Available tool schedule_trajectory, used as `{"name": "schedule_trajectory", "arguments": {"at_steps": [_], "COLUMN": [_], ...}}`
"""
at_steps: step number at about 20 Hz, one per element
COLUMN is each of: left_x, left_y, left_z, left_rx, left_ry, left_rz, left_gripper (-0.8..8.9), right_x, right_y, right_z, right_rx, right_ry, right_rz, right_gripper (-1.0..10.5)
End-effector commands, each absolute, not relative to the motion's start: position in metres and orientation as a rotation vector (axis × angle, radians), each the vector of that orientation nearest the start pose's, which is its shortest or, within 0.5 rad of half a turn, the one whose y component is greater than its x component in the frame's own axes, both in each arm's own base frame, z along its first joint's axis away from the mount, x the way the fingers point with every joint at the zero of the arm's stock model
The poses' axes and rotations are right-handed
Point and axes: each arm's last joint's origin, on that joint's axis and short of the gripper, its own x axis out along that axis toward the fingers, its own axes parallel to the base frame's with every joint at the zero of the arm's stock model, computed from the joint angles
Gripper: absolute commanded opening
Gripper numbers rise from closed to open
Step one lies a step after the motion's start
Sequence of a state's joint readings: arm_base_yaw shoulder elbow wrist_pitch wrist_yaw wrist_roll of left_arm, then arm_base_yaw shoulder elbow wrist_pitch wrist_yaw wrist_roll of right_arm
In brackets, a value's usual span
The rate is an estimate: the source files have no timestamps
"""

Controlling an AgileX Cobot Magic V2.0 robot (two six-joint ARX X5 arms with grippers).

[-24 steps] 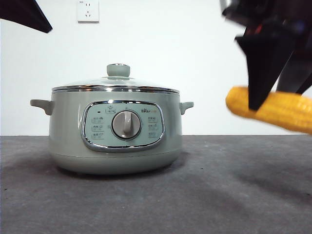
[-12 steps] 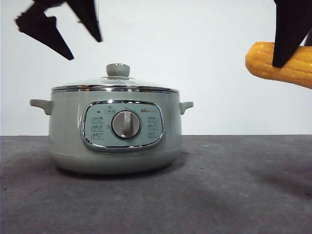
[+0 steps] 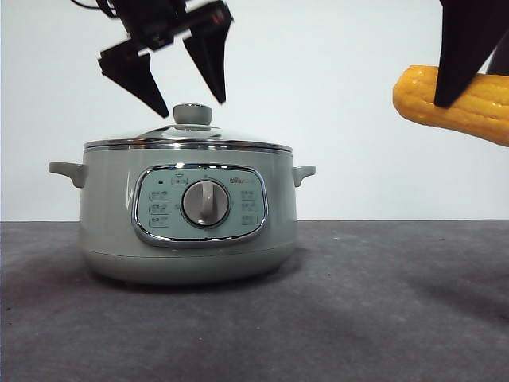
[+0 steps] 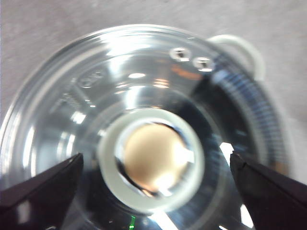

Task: Pick up the corn,open the lid,put the corn in the pot,close the lid

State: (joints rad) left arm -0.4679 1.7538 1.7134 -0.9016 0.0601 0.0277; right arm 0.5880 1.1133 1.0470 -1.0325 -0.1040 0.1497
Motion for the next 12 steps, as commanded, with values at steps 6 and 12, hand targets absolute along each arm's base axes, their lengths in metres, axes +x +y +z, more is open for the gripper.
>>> {"name": "schedule_trajectory", "arguments": {"at_steps": [6, 12], "left_x": [0.3388, 0.3379], "left_y": [-0.1743, -0.1809], "left_z": [0.3248, 0.3207], "left_rx": [0.242, 0.247], "left_ry": [0.928, 0.94], "left_rz": [-0.486, -0.504], "left_gripper": [6.43, 3.82], "right_x": [0.1642, 0.1652], "right_y": [0.1135, 0.1141], "right_z": [0.3006, 0.3011], "right_rx": [-0.121, -0.117], "right_ry": [1.089, 1.077], "right_rz": [0.541, 0.543], "right_gripper": [-0.1, -0.1]}}
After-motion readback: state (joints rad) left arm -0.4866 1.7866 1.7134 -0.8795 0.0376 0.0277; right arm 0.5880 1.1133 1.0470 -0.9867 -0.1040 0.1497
